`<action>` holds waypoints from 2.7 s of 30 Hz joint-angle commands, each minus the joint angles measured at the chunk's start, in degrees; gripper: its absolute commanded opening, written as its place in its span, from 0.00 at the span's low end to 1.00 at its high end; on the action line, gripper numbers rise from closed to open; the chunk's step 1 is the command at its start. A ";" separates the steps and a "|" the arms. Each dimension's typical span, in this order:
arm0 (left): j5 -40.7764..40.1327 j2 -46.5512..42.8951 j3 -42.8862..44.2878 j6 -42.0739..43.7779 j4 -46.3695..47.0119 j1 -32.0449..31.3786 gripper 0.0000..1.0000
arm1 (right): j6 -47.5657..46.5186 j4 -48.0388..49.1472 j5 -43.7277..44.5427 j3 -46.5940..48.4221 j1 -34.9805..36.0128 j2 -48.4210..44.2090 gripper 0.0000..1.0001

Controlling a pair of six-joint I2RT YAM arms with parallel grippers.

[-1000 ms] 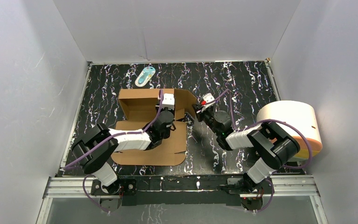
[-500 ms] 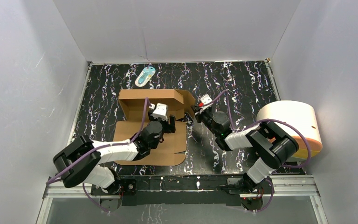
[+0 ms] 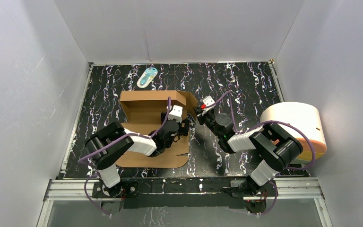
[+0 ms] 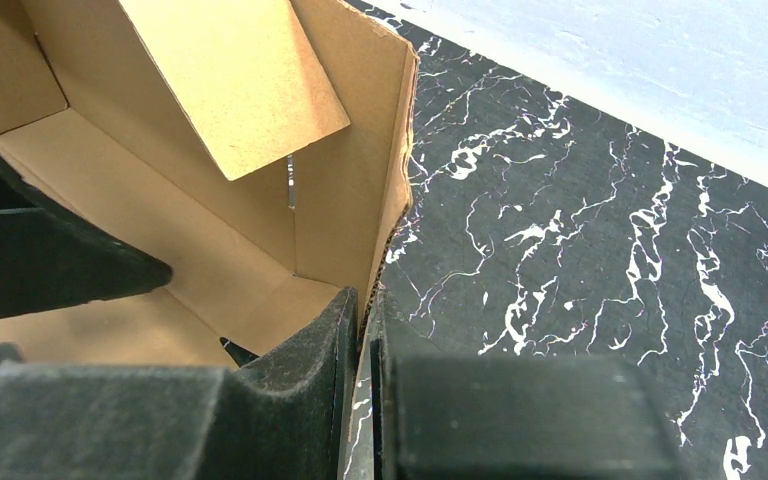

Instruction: Fold the paper box

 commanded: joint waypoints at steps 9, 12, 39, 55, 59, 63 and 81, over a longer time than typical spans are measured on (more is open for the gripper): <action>-10.66 10.71 7.16 6.45 10.84 -0.21 0.85 | 0.07 4.69 -0.34 -0.44 0.45 -0.63 0.17; -13.53 11.77 8.02 7.26 11.60 -0.02 0.85 | -0.11 4.53 -0.18 -0.64 0.49 -1.10 0.17; -5.31 4.11 -1.77 -13.37 8.24 7.32 0.72 | 0.10 -0.61 -5.32 0.18 0.47 -5.25 0.19; -1.96 6.14 -4.35 -18.16 6.64 9.24 0.63 | -2.42 -9.57 -8.85 1.79 0.44 -10.93 0.34; -1.41 6.08 -4.70 -18.43 6.68 9.28 0.63 | -5.46 -14.07 -1.77 3.39 -0.57 -15.03 0.41; -1.05 5.72 -4.74 -18.02 6.68 9.28 0.63 | -6.62 -15.47 1.64 4.85 -3.54 -16.79 0.44; 1.47 5.67 -4.93 -17.66 6.73 9.51 0.65 | -7.38 -22.34 -27.90 21.57 -12.62 4.66 0.46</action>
